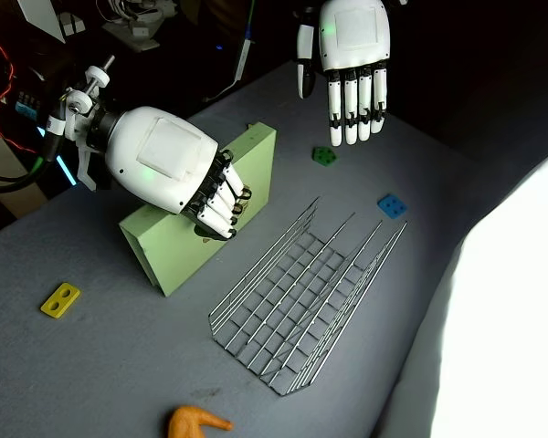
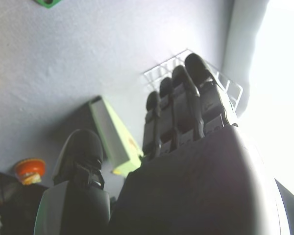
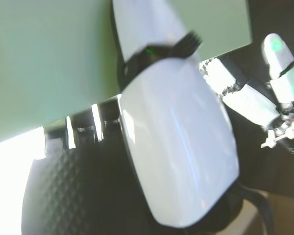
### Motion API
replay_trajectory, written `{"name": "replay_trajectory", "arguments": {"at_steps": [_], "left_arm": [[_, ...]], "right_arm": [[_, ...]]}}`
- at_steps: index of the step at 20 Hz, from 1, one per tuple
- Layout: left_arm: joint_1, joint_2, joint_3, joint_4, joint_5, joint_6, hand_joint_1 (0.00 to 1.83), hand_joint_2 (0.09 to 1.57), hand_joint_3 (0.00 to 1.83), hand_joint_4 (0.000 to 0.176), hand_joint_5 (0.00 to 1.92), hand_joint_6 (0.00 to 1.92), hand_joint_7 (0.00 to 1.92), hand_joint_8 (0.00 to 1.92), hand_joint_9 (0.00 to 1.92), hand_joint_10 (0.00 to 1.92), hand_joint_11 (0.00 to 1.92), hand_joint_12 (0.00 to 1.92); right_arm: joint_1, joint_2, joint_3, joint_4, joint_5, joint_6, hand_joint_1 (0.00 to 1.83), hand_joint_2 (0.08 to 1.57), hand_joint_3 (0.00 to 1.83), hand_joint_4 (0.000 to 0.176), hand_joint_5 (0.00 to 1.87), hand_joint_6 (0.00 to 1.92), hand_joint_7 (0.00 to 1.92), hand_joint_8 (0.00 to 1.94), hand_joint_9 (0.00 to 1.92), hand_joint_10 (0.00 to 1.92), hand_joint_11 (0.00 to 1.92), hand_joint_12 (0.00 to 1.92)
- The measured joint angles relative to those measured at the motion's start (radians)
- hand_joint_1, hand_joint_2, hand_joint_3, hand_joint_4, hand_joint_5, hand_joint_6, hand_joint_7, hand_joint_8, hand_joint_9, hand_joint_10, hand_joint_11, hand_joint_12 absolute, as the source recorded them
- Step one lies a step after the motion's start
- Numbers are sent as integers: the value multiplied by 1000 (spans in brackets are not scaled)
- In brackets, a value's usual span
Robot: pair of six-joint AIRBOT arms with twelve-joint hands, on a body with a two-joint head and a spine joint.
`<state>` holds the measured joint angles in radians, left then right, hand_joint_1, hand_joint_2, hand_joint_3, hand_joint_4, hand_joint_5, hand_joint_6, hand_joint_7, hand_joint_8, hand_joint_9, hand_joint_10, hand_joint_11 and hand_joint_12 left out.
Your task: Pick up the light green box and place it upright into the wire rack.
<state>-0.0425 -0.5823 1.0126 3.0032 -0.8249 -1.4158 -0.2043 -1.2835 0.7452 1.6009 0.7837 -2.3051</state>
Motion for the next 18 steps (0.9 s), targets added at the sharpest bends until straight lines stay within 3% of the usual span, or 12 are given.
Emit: {"name": "replay_trajectory", "arguments": {"at_steps": [6,11,18], "left_arm": [[0,0,-4,0,0,0,246,1349,0,0,206,9,232,2,250,3,0,817],[0,0,-4,0,0,0,227,1353,1,0,201,5,226,2,242,0,0,809],[0,0,-4,0,0,0,235,1353,0,0,205,5,232,3,254,7,0,856]], "right_arm": [[16,15,-1,8,-2,-5,1367,1149,0,0,876,964,959,1070,806,1451,572,1700],[95,68,-32,2,-3,-8,1366,1152,0,0,863,958,960,1069,798,1463,543,1713],[193,106,-38,0,-73,-101,1365,1152,0,0,875,964,949,1079,793,1456,524,1686]]}}
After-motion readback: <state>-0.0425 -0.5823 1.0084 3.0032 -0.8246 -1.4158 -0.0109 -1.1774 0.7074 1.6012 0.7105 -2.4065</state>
